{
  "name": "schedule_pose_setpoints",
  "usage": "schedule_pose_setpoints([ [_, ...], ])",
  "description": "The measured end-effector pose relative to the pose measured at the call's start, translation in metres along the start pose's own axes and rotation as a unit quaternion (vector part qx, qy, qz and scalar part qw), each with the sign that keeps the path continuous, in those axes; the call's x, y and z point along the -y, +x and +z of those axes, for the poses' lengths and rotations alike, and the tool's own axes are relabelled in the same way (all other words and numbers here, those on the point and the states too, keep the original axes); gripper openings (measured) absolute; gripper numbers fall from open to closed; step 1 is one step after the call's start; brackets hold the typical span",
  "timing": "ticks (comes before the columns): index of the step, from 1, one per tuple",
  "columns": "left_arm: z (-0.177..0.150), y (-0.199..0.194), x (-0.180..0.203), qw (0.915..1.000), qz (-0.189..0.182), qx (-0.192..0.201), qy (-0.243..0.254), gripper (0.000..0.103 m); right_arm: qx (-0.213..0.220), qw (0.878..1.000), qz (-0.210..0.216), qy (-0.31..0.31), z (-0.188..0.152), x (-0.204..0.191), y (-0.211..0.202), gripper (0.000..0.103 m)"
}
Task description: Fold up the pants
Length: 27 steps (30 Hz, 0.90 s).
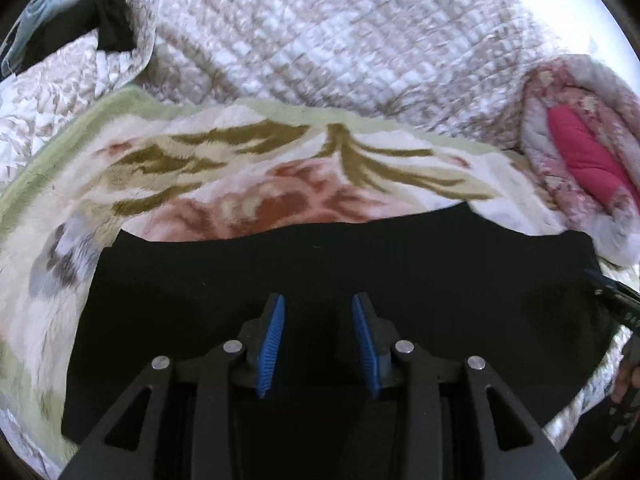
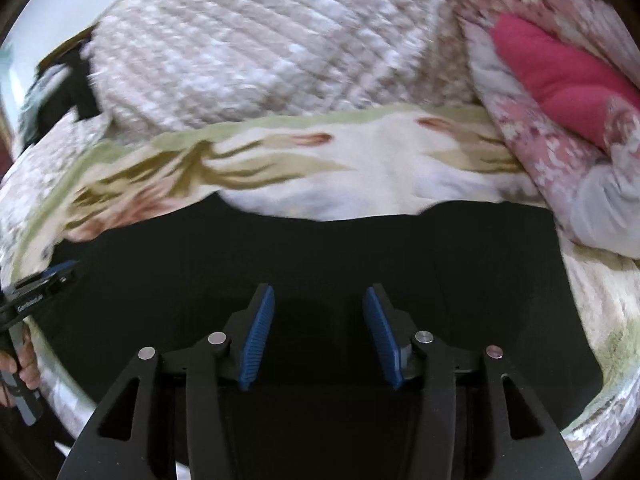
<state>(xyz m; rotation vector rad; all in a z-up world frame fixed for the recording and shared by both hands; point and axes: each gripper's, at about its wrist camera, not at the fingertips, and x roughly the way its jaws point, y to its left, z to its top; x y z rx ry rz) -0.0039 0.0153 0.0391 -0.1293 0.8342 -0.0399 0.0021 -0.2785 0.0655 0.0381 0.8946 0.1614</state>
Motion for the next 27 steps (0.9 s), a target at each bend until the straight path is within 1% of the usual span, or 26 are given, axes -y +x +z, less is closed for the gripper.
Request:
schedule_pose_setpoints([
  [2,-0.011,-0.01,0.011,0.9999,-0.013,0.005,0.006,0.038,0.005,1.0,0.018,-0.016,-0.013,-0.021,-0.006,0.049],
  [4,-0.024,-0.014,0.022,0.9996,-0.022,0.007,0.017,0.038,0.002,0.999,0.028,-0.03,-0.026,-0.037,-0.006,0.049],
  [5,-0.031,-0.012,0.026,0.9995,-0.022,0.002,0.024,0.038,-0.014,0.999,0.032,-0.041,-0.036,-0.047,-0.001,0.049],
  [6,-0.037,-0.009,0.028,0.9994,-0.019,-0.008,0.029,0.038,-0.026,0.998,0.032,-0.047,-0.042,-0.052,0.004,0.051],
  [7,-0.042,-0.007,0.03,0.9993,-0.01,-0.011,0.035,0.038,-0.026,0.997,0.018,-0.066,-0.048,-0.06,0.007,0.052],
  [8,-0.044,-0.011,0.034,0.999,-0.003,-0.003,0.044,0.038,-0.017,0.995,0.0,-0.096,-0.049,-0.068,0.006,0.053],
  [9,-0.044,-0.016,0.035,0.9988,-0.001,0.001,0.049,0.038,-0.015,0.994,-0.005,-0.113,-0.049,-0.072,0.004,0.053],
  [11,-0.047,-0.024,0.033,0.9994,-0.012,0.007,0.032,0.038,0.005,0.993,0.014,-0.116,-0.049,-0.076,-0.006,0.053],
  [13,-0.054,-0.029,0.032,0.9996,-0.013,0.009,0.024,0.038,0.017,0.992,0.027,-0.119,-0.052,-0.08,-0.011,0.053],
  [15,-0.061,-0.028,0.03,0.9997,-0.011,0.002,0.02,0.038,0.004,0.991,0.031,-0.13,-0.059,-0.085,-0.006,0.053],
  [16,-0.063,-0.027,0.028,0.9998,-0.011,0.002,0.019,0.038,-0.009,0.991,0.03,-0.133,-0.062,-0.086,-0.001,0.053],
  [17,-0.062,-0.028,0.027,0.9997,-0.01,0.004,0.02,0.038,-0.012,0.99,0.029,-0.135,-0.062,-0.085,0.003,0.053],
  [18,-0.062,-0.028,0.026,0.9998,-0.008,0.005,0.02,0.038,-0.007,0.991,0.027,-0.133,-0.061,-0.083,0.001,0.053],
  [20,-0.06,-0.029,0.015,0.9999,0.004,0.009,0.003,0.038,-0.002,0.993,0.008,-0.114,-0.057,-0.074,-0.001,0.053],
  [22,-0.058,-0.027,0.001,0.9998,0.002,0.007,-0.019,0.038,-0.007,0.998,-0.006,-0.066,-0.053,-0.054,0.001,0.053],
  [24,-0.056,-0.027,-0.008,0.9995,0.005,0.009,-0.028,0.038,-0.001,1.0,-0.004,-0.031,-0.05,-0.04,-0.001,0.053],
  [27,-0.052,-0.029,-0.02,0.9987,0.017,0.021,-0.043,0.038,0.01,0.999,-0.033,-0.021,-0.048,-0.034,-0.006,0.053],
])
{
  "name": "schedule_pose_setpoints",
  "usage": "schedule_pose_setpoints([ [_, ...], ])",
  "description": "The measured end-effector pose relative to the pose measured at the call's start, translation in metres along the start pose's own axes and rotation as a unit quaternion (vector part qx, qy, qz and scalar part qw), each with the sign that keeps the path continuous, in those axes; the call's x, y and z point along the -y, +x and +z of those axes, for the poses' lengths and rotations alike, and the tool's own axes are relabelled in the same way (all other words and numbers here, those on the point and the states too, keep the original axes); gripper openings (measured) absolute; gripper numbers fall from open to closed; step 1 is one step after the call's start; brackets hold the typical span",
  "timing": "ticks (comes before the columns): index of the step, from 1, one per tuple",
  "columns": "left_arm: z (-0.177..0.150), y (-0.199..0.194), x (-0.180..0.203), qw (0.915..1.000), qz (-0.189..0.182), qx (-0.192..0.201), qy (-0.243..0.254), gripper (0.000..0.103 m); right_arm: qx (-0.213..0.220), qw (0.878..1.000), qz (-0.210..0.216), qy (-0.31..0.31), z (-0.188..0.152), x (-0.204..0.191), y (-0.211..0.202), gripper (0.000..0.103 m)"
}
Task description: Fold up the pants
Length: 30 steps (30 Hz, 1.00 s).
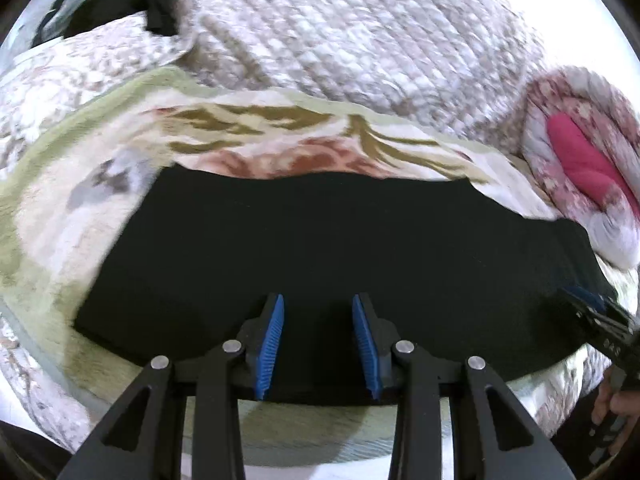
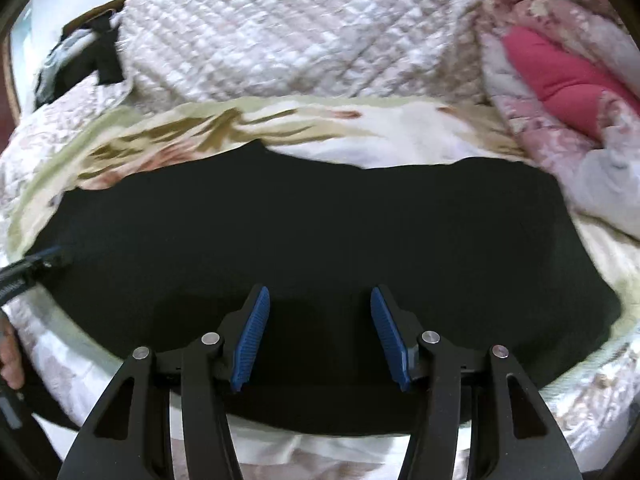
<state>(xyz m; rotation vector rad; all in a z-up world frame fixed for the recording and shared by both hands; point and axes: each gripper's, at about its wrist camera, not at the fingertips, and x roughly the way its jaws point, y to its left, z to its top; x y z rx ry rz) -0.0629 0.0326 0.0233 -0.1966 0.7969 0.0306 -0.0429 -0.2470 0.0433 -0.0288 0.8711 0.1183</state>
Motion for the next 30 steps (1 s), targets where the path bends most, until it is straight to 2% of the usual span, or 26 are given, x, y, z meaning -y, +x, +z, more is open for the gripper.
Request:
schedule_pose_setpoints([
  [4,0.002,0.004,-0.011,0.9999,0.008,-0.005,-0.014,0.038,-0.008,1.0,-0.004,0.009,0.001,0.004,0.002,0.053],
  [9,0.003,-0.001,-0.014,0.9995,0.026,0.003,-0.02,0.038,0.013,1.0,0.004,0.011,0.002,0.003,-0.008,0.053],
  [12,0.004,0.003,-0.023,0.9986,0.041,-0.002,-0.032,0.041,-0.017,1.0,-0.006,-0.003,-0.002,0.002,0.005,0.054],
  [15,0.004,0.002,-0.026,0.9984,0.042,-0.001,-0.038,0.041,0.0,1.0,-0.001,-0.003,0.001,0.001,-0.003,0.054],
  [18,0.001,-0.006,-0.03,0.998,0.034,-0.001,-0.053,0.041,0.009,1.0,0.015,0.003,0.001,0.001,-0.009,0.054],
  [22,-0.015,-0.024,-0.038,0.9964,-0.004,0.005,-0.085,0.041,0.022,0.999,0.034,-0.013,0.0,-0.007,-0.014,0.054],
  [25,-0.025,-0.037,-0.041,0.9949,-0.011,0.012,-0.099,0.041,0.018,0.998,0.047,-0.022,0.001,-0.014,-0.012,0.054],
  [30,-0.041,-0.036,-0.055,0.9901,-0.014,0.0,-0.14,0.042,0.017,0.998,0.056,-0.032,0.0,-0.021,-0.011,0.054],
])
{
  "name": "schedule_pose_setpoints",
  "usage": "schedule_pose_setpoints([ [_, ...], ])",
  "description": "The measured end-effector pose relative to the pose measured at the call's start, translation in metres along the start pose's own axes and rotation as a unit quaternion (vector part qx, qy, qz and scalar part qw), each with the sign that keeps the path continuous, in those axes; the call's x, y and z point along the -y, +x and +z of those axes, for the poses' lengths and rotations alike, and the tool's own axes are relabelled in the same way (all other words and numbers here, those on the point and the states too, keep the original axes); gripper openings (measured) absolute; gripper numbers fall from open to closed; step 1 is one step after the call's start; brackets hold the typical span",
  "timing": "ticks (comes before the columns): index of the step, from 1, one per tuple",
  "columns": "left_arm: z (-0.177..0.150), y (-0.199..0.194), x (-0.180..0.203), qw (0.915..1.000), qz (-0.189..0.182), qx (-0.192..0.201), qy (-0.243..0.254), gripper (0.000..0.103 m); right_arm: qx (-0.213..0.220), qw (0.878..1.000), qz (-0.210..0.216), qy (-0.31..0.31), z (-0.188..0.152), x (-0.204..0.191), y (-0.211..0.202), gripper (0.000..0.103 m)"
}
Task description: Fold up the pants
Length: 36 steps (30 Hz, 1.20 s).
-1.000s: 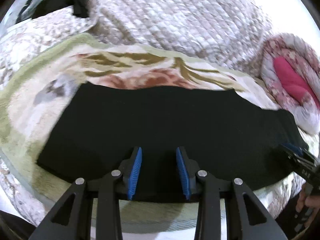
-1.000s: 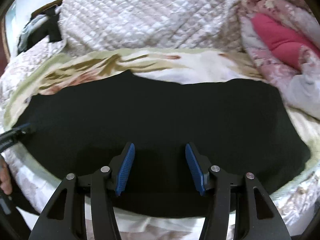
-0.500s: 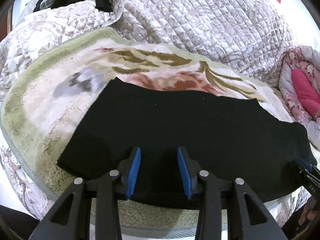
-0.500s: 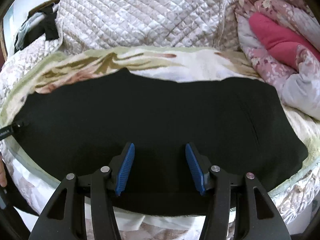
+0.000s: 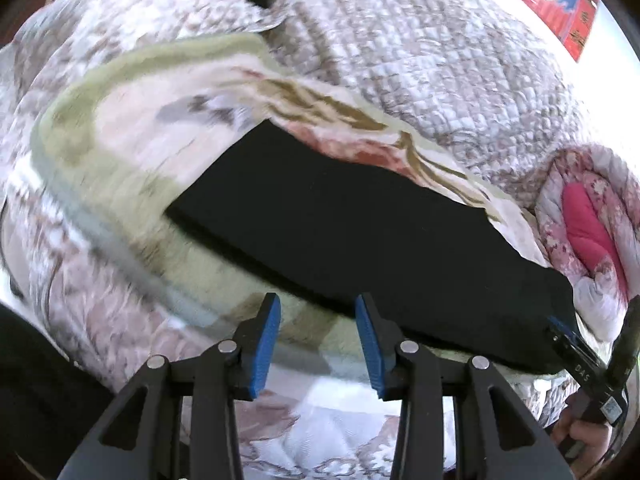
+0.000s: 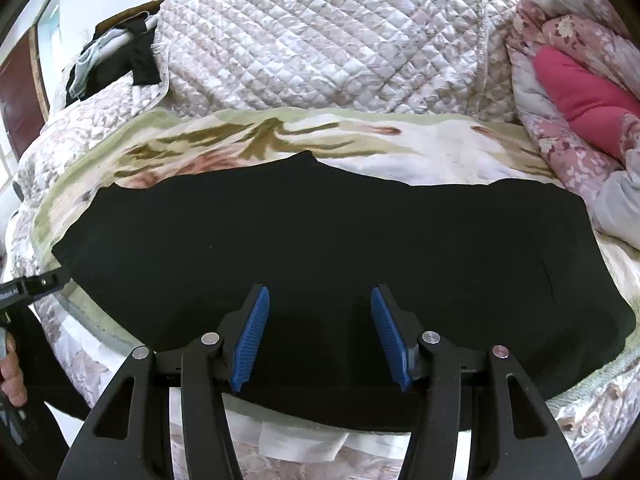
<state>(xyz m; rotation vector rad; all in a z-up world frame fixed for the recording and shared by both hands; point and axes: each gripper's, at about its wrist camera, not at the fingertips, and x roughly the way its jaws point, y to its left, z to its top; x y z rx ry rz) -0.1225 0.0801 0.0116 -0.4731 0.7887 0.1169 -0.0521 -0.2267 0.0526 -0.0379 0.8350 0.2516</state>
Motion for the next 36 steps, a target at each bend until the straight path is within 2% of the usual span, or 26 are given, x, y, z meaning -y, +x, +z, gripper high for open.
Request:
schedule_pose_setpoints([
  [12,0.016,0.02,-0.02,0.9984,-0.002,0.012,-0.055,0.041,0.01,1.0,0.006,0.016,0.001,0.004,-0.005,0.054],
  [21,0.034,0.035,-0.026,0.9971,0.031,0.039,-0.058,0.039,0.015,0.999,0.016,0.024,0.003,0.006,-0.007,0.054],
  [23,0.039,0.041,-0.024,0.9967,0.05,0.04,-0.049,0.035,0.016,0.999,0.018,0.024,0.003,0.005,-0.007,0.054],
  [26,0.046,0.047,-0.021,0.9962,0.068,0.041,-0.034,0.021,0.016,0.999,0.02,0.024,0.003,0.005,-0.008,0.054],
  [28,0.05,0.05,-0.019,0.9969,0.066,0.034,-0.027,0.009,0.017,0.999,0.02,0.025,0.003,0.006,-0.008,0.054],
  [31,0.054,0.045,-0.012,0.9979,0.054,0.032,-0.018,0.007,0.018,0.999,0.019,0.029,0.004,0.008,-0.009,0.054],
  [36,0.067,0.029,0.025,0.9982,0.0,0.048,0.036,0.007,0.025,0.998,0.018,0.046,0.005,0.016,-0.013,0.054],
])
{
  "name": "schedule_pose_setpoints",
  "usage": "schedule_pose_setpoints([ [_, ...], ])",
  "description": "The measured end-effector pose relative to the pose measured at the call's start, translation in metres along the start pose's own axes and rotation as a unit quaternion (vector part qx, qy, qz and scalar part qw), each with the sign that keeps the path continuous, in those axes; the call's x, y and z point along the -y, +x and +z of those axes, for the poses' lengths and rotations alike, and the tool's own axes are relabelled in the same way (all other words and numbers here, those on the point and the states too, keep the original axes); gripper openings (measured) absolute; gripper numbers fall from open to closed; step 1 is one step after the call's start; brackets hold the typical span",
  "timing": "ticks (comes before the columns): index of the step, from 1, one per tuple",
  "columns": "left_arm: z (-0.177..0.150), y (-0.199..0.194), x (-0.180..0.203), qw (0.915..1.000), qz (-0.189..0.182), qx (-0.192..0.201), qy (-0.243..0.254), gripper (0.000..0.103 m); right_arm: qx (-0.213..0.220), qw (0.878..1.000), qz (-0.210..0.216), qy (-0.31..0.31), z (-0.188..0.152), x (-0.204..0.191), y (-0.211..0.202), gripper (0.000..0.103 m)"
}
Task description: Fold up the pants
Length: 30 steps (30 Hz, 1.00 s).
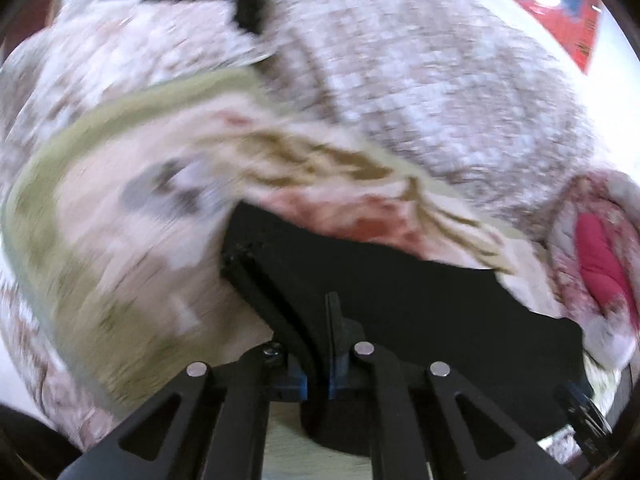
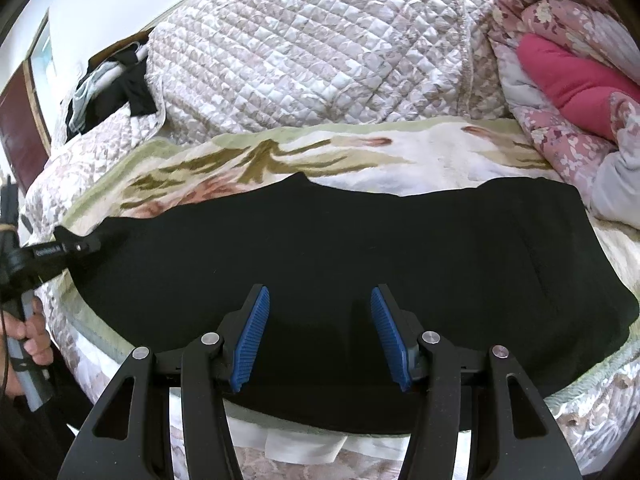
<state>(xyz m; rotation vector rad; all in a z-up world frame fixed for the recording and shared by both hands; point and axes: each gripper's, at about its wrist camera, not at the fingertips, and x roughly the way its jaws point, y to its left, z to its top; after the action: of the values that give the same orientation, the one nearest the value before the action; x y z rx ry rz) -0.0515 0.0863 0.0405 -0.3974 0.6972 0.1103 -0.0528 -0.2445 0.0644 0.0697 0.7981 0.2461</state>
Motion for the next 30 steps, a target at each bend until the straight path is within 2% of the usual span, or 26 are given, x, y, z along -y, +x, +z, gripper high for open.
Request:
schedule_pose_setpoints([
  [3,0.008,0.0,0.036,0.9981,-0.043,0.003,0.043,0.007,0.003,1.0,-0.003,0.014,0.002,0.006,-0.002,0.054],
  [6,0.006,0.007,0.078,0.9912,-0.095,-0.004,0.093,0.007,0.01,1.0,-0.012,0.027,0.004,0.012,-0.005,0.054],
  [11,-0.021,0.027,0.145,0.9691,-0.181,-0.046,0.161,0.007,0.014,0.998,-0.029,0.061,0.005,0.031,-0.009,0.054],
  [14,-0.05,0.042,0.17,0.9548,-0.211,-0.084,0.192,0.007,0.011,0.996,-0.037,0.085,0.005,0.043,-0.01,0.054],
  [18,-0.081,0.062,0.182,0.941,-0.225,-0.135,0.214,0.007,0.005,0.993,-0.041,0.11,0.004,0.056,-0.01,0.054],
  [21,-0.086,0.062,0.18,0.937,-0.238,-0.151,0.207,0.008,-0.002,0.992,-0.036,0.12,0.004,0.06,-0.007,0.054],
  [25,-0.079,0.044,0.179,0.9271,-0.273,-0.149,0.21,0.021,-0.007,0.992,-0.024,0.124,0.003,0.059,-0.004,0.054],
  [28,-0.071,0.029,0.172,0.9283,-0.28,-0.136,0.204,0.027,-0.007,0.992,-0.006,0.129,0.003,0.059,-0.003,0.054],
  [30,-0.059,0.023,0.16,0.9345,-0.271,-0.12,0.197,0.03,-0.009,0.991,0.018,0.132,0.005,0.057,-0.002,0.054],
])
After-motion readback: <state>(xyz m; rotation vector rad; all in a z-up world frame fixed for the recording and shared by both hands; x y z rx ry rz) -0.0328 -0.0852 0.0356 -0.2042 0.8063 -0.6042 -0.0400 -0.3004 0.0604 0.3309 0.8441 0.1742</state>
